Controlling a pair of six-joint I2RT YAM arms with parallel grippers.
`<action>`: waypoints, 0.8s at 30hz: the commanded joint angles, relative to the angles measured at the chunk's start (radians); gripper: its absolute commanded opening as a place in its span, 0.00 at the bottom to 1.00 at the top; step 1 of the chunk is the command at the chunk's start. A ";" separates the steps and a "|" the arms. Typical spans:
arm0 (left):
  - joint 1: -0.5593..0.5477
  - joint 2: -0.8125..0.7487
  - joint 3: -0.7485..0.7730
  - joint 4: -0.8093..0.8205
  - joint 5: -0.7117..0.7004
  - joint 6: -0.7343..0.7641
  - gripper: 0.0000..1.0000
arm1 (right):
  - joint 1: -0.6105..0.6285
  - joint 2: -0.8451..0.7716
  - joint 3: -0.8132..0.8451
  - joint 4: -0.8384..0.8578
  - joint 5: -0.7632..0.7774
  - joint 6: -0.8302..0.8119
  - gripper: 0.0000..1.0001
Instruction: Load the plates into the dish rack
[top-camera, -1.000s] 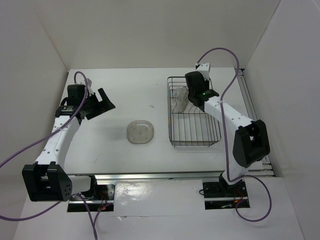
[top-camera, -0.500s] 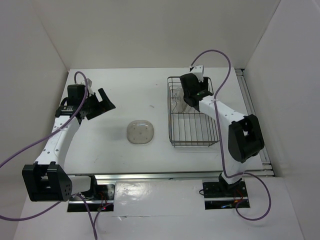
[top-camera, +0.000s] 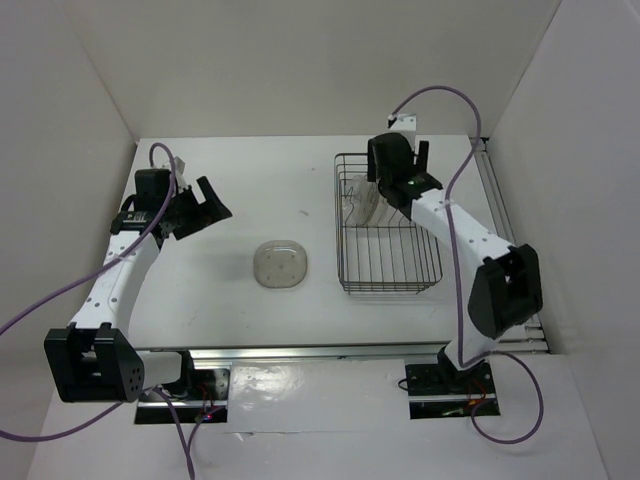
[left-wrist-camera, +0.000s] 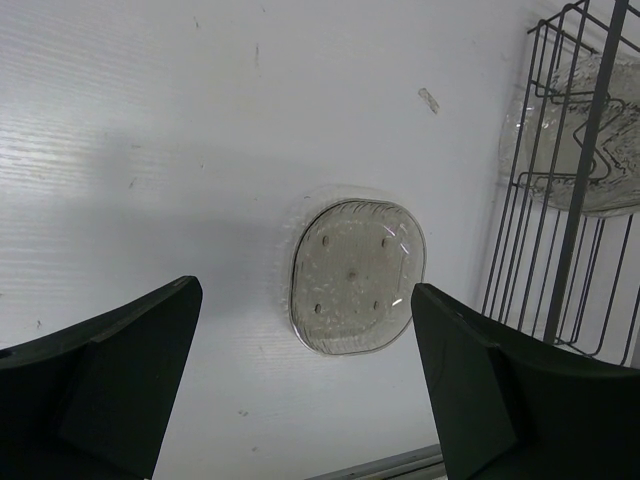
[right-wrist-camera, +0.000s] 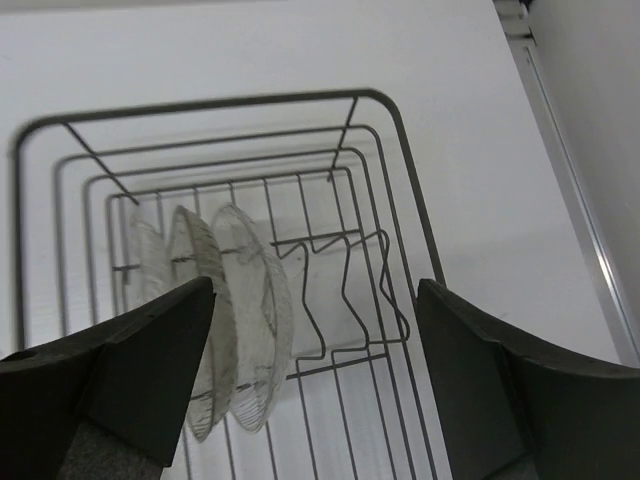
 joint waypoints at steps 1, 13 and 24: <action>0.005 0.020 0.035 0.020 0.051 0.000 1.00 | -0.005 -0.187 0.017 0.020 -0.123 0.028 0.91; -0.154 0.263 -0.007 0.032 0.046 0.093 1.00 | 0.014 -0.384 -0.041 -0.033 -0.483 0.028 0.94; -0.283 0.393 0.011 -0.035 -0.237 0.029 0.91 | 0.034 -0.426 -0.050 -0.033 -0.544 0.019 0.94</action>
